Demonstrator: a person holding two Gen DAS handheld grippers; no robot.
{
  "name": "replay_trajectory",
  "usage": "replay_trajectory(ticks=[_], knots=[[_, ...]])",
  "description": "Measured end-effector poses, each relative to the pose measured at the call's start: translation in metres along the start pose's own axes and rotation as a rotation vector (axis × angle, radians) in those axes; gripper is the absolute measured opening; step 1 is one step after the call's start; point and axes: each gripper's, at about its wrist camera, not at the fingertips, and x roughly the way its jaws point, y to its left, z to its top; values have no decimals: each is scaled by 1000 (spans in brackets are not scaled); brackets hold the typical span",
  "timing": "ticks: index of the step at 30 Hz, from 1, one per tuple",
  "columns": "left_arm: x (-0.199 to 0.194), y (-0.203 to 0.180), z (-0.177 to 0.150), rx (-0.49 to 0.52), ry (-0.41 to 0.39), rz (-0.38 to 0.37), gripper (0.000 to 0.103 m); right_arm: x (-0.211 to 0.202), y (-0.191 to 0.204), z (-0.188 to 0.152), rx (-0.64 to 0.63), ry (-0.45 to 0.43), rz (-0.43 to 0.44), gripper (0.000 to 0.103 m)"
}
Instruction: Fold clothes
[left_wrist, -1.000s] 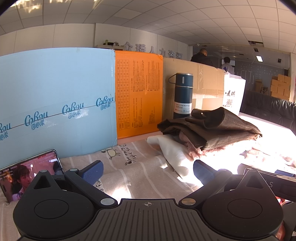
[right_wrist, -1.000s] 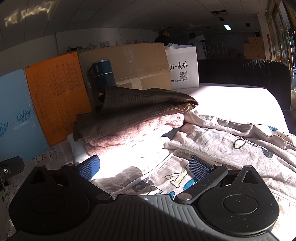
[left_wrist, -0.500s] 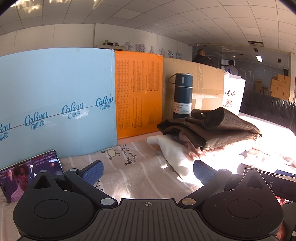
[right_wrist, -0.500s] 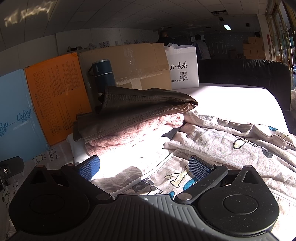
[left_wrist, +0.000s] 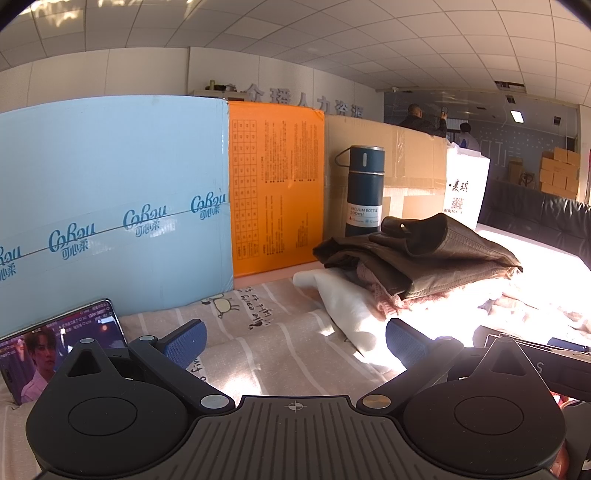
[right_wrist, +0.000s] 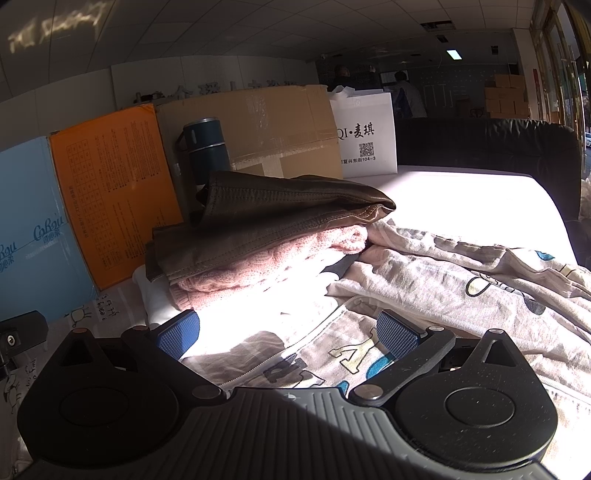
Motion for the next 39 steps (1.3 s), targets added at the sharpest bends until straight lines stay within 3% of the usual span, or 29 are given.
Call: replay_trajectory(ticks=[39], knots=[[-1,-1,1,4,-5,-8,103,1,1,-1,-9,1,-5,103]])
